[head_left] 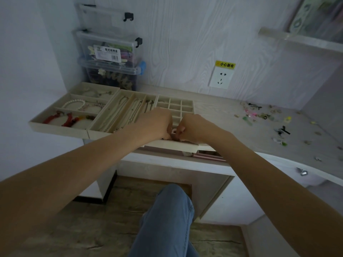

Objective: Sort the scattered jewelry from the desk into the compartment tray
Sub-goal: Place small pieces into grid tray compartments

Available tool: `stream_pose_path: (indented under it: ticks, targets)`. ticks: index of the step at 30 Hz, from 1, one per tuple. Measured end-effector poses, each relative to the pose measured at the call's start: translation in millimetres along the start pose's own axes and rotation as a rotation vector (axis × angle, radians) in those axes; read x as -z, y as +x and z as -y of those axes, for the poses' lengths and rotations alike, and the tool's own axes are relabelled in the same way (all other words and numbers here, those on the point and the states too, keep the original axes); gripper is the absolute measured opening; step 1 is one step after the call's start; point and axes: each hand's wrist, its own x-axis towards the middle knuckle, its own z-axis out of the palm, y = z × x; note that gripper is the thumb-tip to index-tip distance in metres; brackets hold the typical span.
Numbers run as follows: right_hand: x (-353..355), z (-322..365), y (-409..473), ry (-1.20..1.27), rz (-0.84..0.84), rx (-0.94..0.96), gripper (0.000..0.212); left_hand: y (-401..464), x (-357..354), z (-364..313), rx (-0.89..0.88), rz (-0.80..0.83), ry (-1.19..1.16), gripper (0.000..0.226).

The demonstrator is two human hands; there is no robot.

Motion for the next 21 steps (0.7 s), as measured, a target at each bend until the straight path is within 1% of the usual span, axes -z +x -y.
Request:
stream_pose_path:
  ticks: [1, 2, 3, 5, 9, 13, 15, 17, 18, 19, 21]
  targets:
    - [-0.7, 0.8, 0.3, -0.013, -0.016, -0.011, 0.033, 2.1, -1.4, -3.5, 0.02, -0.02, 0.077, 0.014]
    - [-2.1, 1.7, 0.8, -0.017, -0.033, -0.021, 0.038, 3.1, -2.1, -7.9, 0.037, -0.035, 0.158, 0.019]
    - [-3.2, 2.4, 1.3, -0.015, -0.05, -0.025, 0.04, 4.3, -2.9, -12.7, 0.044, -0.039, 0.227, 0.025]
    - [-4.4, 3.2, 0.8, -0.007, -0.068, -0.028, 0.039, 5.8, -2.4, -19.5, 0.043, -0.029, 0.305, 0.026]
    - [-4.1, 0.7, 0.4, 0.028, -0.039, -0.03, 0.034, -1.3, 5.9, -20.8, 0.001, -0.016, 0.254, 0.037]
    - [-3.9, -0.5, 0.9, 0.065, -0.024, -0.05, 0.019, -2.3, 6.1, -18.6, 0.015, -0.009, 0.195, 0.037]
    - [-5.6, -1.1, 1.9, 0.086, -0.03, -0.057, 0.021, -0.1, 5.8, -16.8, 0.019, 0.0, 0.198, 0.032]
    - [-7.2, -2.2, 3.2, 0.094, -0.032, -0.051, 0.023, 1.8, 6.9, -15.7, 0.006, 0.003, 0.193, 0.017]
    - [-8.0, -2.9, 3.7, 0.1, -0.036, -0.047, 0.024, 2.6, 6.9, -15.4, 0.008, 0.001, 0.195, 0.014]
    - [-8.3, -3.2, 3.7, 0.106, -0.041, -0.044, 0.025, 3.1, 6.7, -14.9, 0.01, -0.009, 0.2, 0.015]
    - [-8.4, -3.6, 3.4, 0.105, -0.047, -0.041, 0.026, 4.7, 4.4, -13.7, 0.015, -0.038, 0.216, 0.029]
